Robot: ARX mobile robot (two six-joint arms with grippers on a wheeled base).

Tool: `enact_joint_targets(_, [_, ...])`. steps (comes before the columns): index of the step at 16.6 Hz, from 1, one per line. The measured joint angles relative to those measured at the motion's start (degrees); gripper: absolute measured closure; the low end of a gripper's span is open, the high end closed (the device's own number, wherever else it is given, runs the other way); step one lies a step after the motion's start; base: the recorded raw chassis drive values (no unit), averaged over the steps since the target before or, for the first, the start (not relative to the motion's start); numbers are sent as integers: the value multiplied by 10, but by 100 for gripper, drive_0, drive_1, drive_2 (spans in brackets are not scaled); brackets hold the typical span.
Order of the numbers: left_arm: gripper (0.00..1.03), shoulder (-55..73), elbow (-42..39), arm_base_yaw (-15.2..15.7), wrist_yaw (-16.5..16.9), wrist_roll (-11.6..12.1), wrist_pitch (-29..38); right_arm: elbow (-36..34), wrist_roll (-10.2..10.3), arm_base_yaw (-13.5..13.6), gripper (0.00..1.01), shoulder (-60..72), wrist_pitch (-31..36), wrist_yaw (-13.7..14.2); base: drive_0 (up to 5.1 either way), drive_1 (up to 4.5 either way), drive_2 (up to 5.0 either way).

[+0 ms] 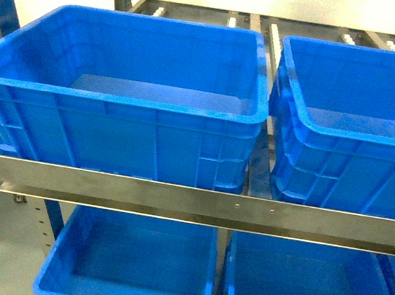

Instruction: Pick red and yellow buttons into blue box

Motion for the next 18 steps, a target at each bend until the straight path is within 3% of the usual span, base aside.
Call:
enact_joint_targets(12, [80, 0, 0, -1, 0, 0, 0, 0, 0, 0, 72, 0, 0, 1, 500, -235, -235])
enact_joint_targets(16, [80, 0, 0, -5, 4, 0, 1, 0, 0, -2, 72, 0, 1, 3, 0, 0, 0])
enact_joint_targets(18, [80, -1, 0, -1, 0, 0, 3, -1, 0, 0, 72, -1, 3, 3, 14, 440, -413])
